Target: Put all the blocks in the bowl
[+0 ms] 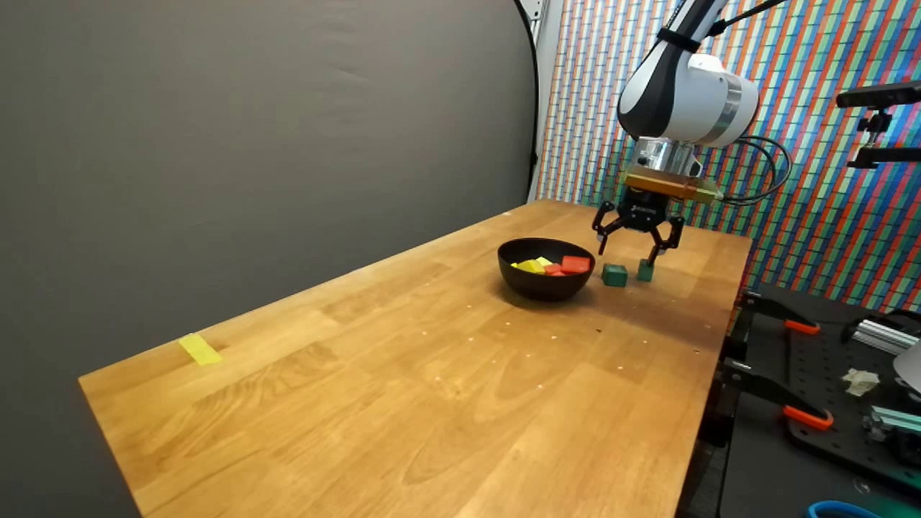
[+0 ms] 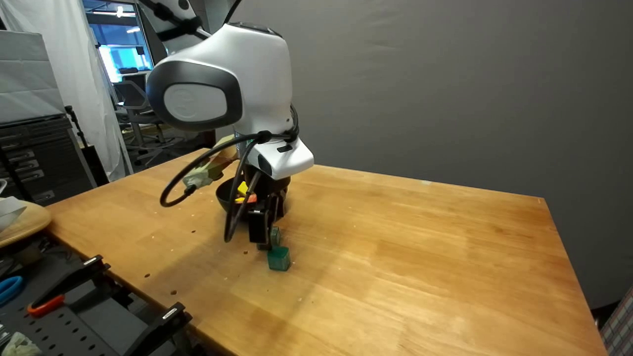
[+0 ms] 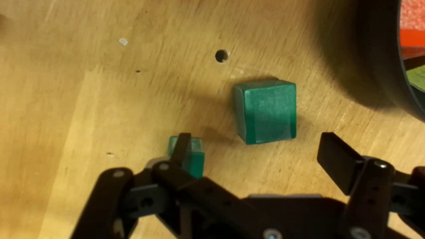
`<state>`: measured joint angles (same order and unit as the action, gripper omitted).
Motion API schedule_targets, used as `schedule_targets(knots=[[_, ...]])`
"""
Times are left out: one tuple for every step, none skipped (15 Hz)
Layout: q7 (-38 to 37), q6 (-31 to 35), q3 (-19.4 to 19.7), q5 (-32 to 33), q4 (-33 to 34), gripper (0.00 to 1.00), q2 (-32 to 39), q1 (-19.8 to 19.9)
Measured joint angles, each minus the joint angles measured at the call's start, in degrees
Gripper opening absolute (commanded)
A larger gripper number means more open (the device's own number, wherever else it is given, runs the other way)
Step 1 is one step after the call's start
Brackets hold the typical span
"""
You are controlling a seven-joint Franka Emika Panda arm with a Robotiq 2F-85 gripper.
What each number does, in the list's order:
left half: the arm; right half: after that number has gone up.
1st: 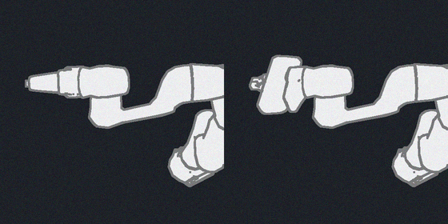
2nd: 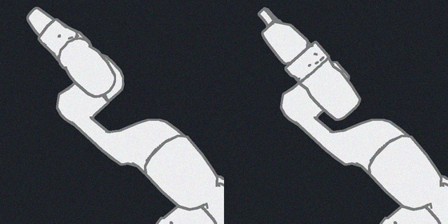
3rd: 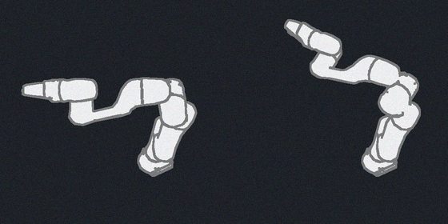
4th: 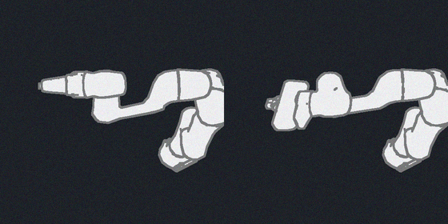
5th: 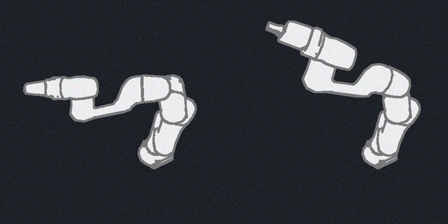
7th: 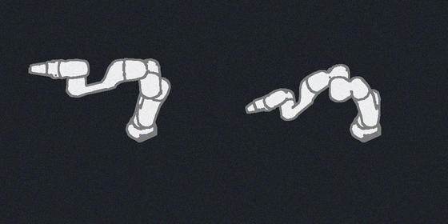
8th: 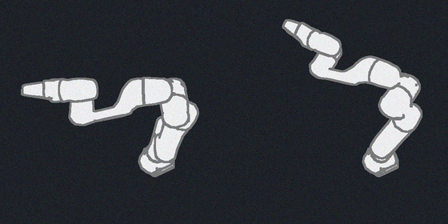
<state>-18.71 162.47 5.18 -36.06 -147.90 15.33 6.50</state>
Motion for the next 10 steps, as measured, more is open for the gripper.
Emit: schedule_targets(knots=[[-0.5,0.0,0.0,1.1,0.1,0.92,0.2,0.0],[-0.9,-0.1,0.0,2.2,0.1,0.90,0.5,0.0],[-1.2,-0.1,0.0,3.1,0.3,0.90,0.7,0.0],[-1.4,-0.2,0.0,3.7,0.6,0.89,1.1,0.0],[-1.4,-0.3,-0.1,3.9,1.0,0.91,1.5,0.0],[-1.4,-0.4,-0.3,4.0,1.5,0.93,1.9,0.0],[-1.4,-0.7,-0.5,4.1,2.2,0.97,2.4,-0.1],[-1.4,-1.2,-0.5,4.3,2.9,0.99,2.8,-0.2],[-1.6,-1.5,-0.5,4.8,3.4,0.99,3.1,-0.4],[-2.2,-1.8,-0.5,5.6,3.8,1.00,3.3,-0.6]])
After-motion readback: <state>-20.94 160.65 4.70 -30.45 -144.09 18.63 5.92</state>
